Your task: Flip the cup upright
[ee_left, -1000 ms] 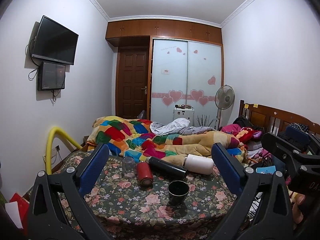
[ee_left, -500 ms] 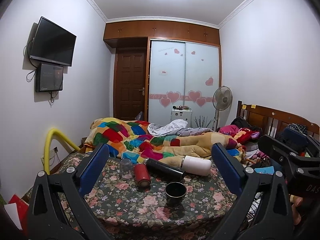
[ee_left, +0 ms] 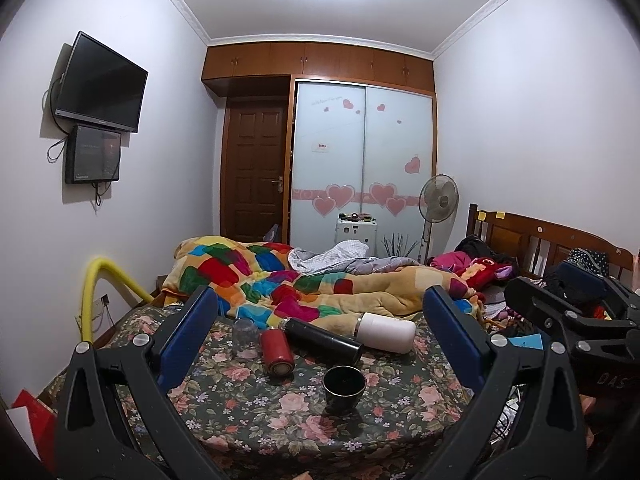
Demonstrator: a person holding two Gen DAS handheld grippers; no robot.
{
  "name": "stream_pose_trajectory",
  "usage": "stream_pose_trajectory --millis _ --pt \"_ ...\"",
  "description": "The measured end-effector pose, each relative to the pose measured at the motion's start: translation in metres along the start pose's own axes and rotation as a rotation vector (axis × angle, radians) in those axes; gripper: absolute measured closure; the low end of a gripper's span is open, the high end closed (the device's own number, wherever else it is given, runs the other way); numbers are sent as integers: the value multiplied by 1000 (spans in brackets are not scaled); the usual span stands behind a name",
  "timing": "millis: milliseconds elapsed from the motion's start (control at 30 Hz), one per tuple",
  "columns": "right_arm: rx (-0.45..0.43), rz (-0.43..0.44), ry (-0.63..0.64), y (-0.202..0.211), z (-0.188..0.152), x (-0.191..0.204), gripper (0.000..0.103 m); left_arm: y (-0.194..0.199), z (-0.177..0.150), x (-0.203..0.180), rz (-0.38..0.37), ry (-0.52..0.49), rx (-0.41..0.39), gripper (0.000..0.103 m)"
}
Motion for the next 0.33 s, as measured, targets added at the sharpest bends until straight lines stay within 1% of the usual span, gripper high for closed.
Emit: stream_pose_trajectory --millis 333 --pt "18 0 9 -4 -2 2 0 0 -3 9 11 4 0 0"
Point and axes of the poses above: each gripper's, at about its wrist camera, not at the fingertips, and y roughly against the way its jaws point, x to its left, z to its top, the point moved 5 cm from there along -y, roughly the way its jaws point, and after that the axes turned 12 degrees about -z, right-handed, at the moved point
